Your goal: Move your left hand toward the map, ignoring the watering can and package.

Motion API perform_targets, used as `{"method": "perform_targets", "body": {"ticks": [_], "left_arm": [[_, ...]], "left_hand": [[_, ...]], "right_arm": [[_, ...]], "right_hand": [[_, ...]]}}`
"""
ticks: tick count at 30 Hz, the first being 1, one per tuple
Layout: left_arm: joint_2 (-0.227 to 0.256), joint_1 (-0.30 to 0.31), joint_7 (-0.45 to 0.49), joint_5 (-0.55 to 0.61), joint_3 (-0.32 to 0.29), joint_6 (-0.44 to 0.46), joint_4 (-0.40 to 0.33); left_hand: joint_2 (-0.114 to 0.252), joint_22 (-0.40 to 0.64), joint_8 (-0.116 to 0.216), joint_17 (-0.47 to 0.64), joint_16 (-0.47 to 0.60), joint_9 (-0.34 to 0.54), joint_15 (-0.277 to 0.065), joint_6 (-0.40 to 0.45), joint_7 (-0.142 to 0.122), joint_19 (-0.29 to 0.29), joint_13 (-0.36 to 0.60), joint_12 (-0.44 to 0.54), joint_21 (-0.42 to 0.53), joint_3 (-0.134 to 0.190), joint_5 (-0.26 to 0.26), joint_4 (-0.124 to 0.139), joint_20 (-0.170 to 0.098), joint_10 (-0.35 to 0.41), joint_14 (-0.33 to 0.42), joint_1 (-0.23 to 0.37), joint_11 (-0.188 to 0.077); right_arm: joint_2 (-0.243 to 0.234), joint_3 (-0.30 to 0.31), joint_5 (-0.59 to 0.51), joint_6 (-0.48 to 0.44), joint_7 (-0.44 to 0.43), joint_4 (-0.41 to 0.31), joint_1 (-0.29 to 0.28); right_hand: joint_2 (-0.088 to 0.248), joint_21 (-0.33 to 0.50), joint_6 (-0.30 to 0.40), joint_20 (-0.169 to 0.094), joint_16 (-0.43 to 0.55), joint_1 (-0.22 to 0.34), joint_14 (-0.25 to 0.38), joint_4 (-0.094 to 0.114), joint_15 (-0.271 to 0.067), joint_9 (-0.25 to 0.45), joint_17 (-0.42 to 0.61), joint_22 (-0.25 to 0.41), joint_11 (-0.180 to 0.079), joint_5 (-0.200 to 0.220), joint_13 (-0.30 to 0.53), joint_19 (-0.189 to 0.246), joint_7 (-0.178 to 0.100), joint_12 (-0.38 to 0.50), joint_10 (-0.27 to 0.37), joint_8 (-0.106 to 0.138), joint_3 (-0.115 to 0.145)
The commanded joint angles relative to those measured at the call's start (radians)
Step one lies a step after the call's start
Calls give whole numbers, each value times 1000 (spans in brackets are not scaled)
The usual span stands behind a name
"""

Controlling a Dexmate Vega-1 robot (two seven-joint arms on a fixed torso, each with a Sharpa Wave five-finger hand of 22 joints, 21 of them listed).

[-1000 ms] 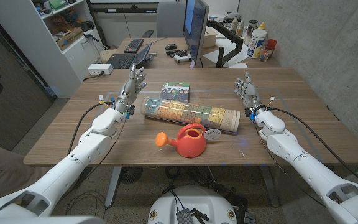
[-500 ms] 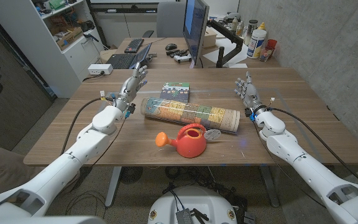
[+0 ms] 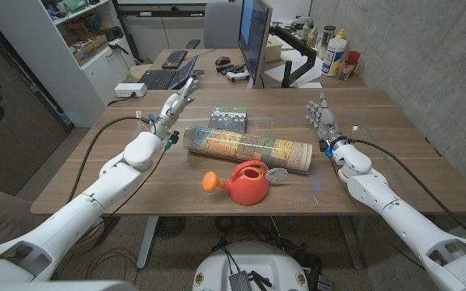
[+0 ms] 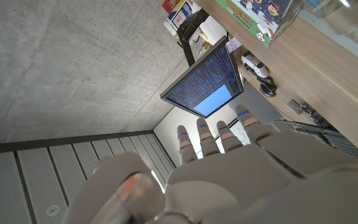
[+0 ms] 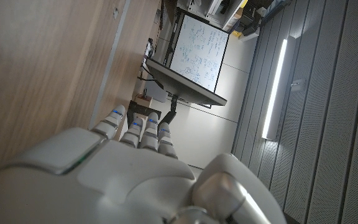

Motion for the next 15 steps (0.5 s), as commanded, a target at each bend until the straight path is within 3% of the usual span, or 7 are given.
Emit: {"method": "perform_targets", "body": {"ticks": [1, 15], "left_arm": [[22, -1, 67, 153, 19, 32, -61], [55, -10, 108, 331, 46, 97, -118]], "left_hand": [[-4, 3, 11, 2, 4, 5, -21, 15, 1, 7, 4, 5, 7, -4, 8, -9, -3, 14, 10, 13, 0], [-6, 2, 17, 1, 6, 5, -26, 40, 0, 13, 4, 8, 10, -3, 12, -12, -5, 29, 15, 19, -5]], "right_arm": [[-3, 2, -2, 3, 4, 4, 4], [-5, 7, 3, -1, -3, -2, -1]], "right_hand": [[11, 0, 6, 3, 2, -1, -6, 4, 3, 2, 2, 2, -2, 5, 4, -3, -2, 4, 4, 7, -2], [11, 1, 7, 3, 3, 0, -8, 3, 3, 2, 2, 2, -5, 5, 4, -5, -2, 4, 3, 7, -2]]}}
